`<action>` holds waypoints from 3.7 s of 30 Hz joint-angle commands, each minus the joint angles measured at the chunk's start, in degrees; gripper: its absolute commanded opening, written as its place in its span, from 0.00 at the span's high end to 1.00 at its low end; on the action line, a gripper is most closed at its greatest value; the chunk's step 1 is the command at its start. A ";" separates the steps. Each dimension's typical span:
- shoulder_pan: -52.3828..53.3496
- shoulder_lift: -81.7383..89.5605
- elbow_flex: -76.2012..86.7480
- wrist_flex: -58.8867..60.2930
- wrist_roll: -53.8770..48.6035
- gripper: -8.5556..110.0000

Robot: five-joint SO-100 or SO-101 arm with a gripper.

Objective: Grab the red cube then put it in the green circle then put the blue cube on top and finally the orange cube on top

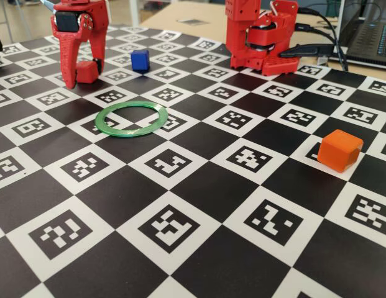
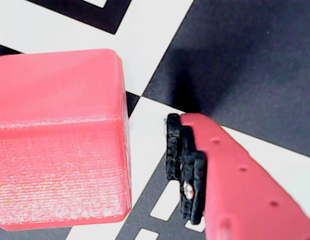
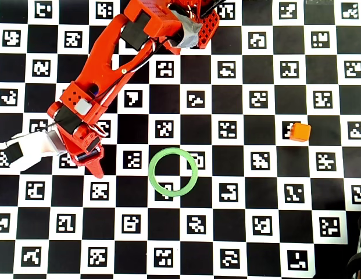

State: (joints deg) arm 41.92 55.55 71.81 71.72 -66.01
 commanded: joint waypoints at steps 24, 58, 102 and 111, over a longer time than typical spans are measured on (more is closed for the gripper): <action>-0.62 0.79 -4.83 -1.85 0.35 0.56; -1.93 8.09 -13.36 11.16 7.91 0.89; -33.75 18.98 -2.29 11.69 62.31 0.89; -33.84 18.19 8.44 1.05 63.28 0.89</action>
State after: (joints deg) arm 8.70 72.60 79.80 75.85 -3.52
